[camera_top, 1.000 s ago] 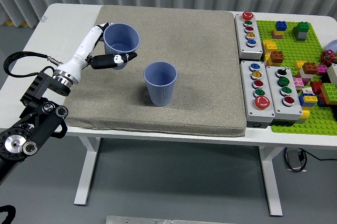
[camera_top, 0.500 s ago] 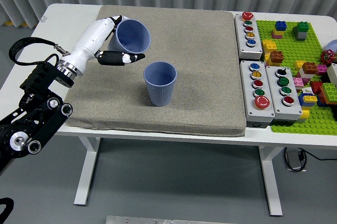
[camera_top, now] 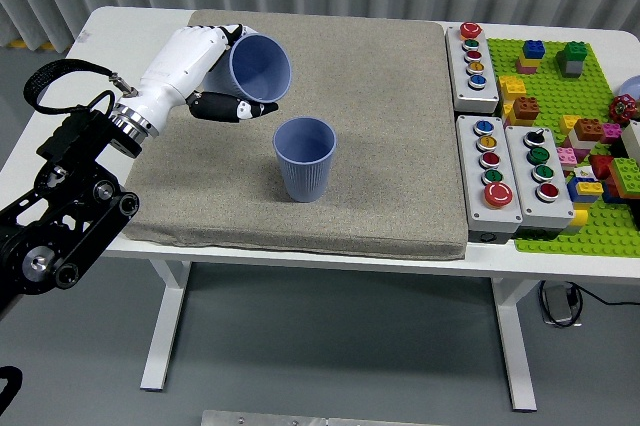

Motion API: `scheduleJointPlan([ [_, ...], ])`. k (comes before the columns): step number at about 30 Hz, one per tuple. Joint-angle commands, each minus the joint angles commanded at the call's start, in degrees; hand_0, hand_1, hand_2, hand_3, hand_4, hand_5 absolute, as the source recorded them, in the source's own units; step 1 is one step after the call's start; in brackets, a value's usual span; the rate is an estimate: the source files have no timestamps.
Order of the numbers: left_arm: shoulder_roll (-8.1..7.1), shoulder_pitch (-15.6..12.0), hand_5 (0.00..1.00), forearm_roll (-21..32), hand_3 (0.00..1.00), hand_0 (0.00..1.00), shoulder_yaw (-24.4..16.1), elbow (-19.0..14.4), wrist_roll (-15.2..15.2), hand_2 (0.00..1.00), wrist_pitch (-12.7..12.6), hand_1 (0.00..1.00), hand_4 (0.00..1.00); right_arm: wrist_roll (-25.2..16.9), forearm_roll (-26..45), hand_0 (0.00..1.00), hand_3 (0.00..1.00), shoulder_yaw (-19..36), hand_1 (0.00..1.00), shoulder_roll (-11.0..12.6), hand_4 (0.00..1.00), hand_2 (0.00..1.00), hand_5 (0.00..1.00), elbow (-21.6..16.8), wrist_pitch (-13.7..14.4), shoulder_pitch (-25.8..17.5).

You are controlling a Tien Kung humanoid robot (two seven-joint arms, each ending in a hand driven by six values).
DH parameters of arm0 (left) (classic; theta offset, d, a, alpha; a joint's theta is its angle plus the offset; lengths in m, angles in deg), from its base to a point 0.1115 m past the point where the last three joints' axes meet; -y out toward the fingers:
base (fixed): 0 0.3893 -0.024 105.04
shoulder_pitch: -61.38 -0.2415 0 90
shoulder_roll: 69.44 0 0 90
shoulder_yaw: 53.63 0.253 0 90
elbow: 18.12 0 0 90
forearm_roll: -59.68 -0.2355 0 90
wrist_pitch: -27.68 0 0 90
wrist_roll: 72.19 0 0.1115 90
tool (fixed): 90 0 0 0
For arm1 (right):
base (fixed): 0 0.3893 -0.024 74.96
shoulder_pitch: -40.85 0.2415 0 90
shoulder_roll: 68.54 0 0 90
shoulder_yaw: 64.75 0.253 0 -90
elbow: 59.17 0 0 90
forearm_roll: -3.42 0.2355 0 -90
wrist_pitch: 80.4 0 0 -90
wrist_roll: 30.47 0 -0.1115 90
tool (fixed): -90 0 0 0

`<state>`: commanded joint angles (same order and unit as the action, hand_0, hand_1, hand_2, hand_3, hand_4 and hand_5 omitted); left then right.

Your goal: Pick cup pour cup place

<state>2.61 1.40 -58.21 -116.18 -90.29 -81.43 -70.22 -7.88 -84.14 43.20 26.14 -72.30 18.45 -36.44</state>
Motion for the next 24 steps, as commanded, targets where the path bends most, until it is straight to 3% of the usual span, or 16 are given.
scheduleJointPlan([
  [7,-1.1,0.8,0.173,-4.3,0.519,0.397,2.0,-0.1,0.4,0.585,-1.0,0.471,0.787,0.0,0.2,0.695,0.611,-0.1,0.669,0.0,0.002,0.609,0.318,0.0,0.1,0.1],
  [24,-3.11,2.8,0.159,-7.0,0.517,0.396,5.1,-1.2,1.4,0.578,-2.0,0.471,0.775,0.0,0.6,0.696,0.611,-0.2,0.669,0.1,0.002,0.609,0.318,0.0,0.2,0.2],
])
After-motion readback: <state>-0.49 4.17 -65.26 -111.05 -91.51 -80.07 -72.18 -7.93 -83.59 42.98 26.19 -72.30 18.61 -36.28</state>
